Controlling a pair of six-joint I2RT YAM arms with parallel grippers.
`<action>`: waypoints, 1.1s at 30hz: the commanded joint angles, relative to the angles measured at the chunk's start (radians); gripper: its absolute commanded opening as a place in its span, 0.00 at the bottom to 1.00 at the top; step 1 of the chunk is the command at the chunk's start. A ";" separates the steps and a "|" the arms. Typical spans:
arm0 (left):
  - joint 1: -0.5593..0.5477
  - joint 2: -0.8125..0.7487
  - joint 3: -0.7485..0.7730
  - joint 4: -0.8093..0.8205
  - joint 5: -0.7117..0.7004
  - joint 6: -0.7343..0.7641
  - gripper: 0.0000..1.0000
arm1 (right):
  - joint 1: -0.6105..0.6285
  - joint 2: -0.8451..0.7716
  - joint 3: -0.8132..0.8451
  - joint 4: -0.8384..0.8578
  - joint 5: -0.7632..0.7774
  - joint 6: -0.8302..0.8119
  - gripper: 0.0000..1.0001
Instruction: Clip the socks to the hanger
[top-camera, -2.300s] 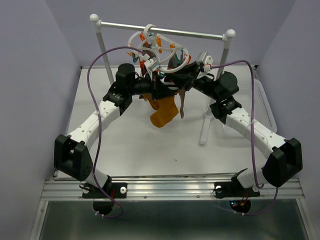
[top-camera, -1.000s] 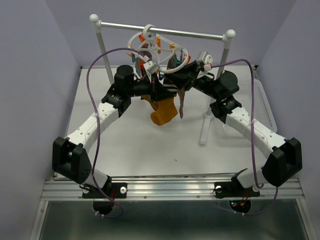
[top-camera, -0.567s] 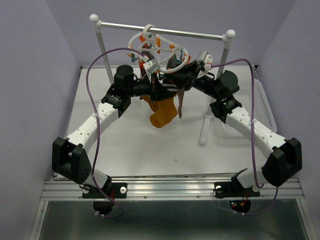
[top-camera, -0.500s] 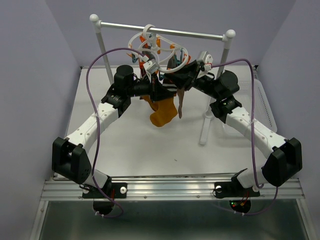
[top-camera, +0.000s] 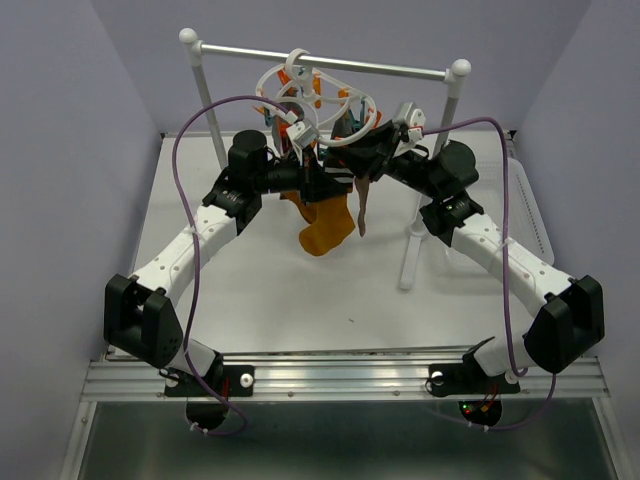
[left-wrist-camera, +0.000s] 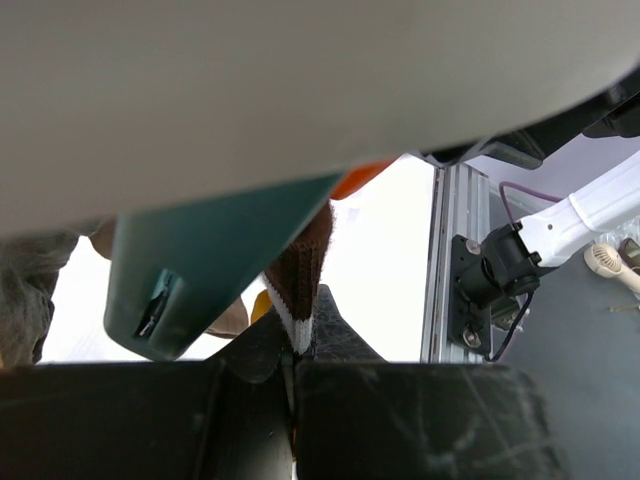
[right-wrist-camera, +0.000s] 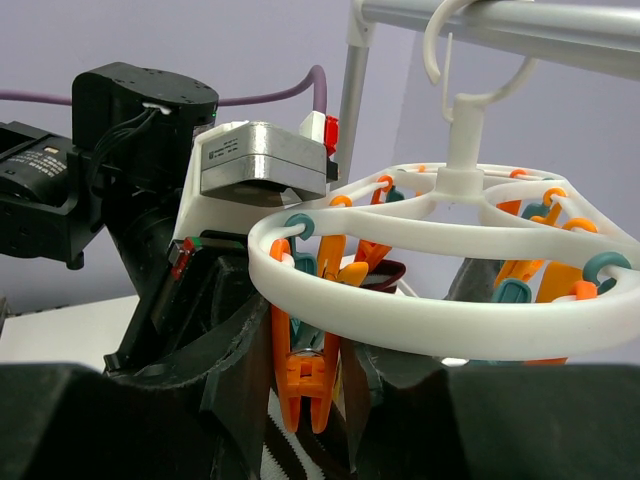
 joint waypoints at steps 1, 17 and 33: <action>0.001 -0.029 0.024 0.048 0.034 0.013 0.00 | -0.002 0.000 0.047 0.026 -0.045 0.013 0.01; -0.001 -0.046 0.006 0.109 0.076 -0.009 0.00 | -0.002 -0.022 -0.008 0.037 -0.028 0.035 0.01; -0.001 -0.052 -0.008 0.089 0.123 0.039 0.00 | -0.002 -0.003 0.004 0.056 -0.077 0.019 0.01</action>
